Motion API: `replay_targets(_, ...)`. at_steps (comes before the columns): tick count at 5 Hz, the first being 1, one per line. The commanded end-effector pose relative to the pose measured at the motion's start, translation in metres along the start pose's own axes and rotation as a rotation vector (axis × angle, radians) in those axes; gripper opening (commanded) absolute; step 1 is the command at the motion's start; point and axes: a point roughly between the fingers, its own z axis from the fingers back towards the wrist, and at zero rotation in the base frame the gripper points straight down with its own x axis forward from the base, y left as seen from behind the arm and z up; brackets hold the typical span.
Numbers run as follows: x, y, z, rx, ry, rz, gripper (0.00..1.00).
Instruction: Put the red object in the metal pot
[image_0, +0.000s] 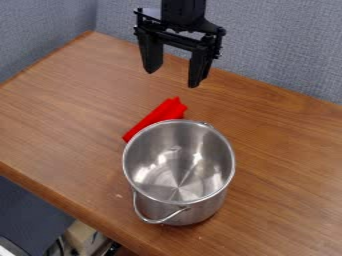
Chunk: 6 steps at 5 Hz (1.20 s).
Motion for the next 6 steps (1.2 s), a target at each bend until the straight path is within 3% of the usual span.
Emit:
replay_targets(1,0.001,-0.005,-0.014,0.000,0.021,-0.016,1.00)
replay_targets(2,0.019,0.011,-0.024,0.015,0.035,0.020,1.00)
replay_targets(4,0.029,0.034,-0.033,0.052,0.050,0.057,1.00)
replay_targets(6,0.043,0.042,-0.058,0.087,0.075,-0.009,1.00)
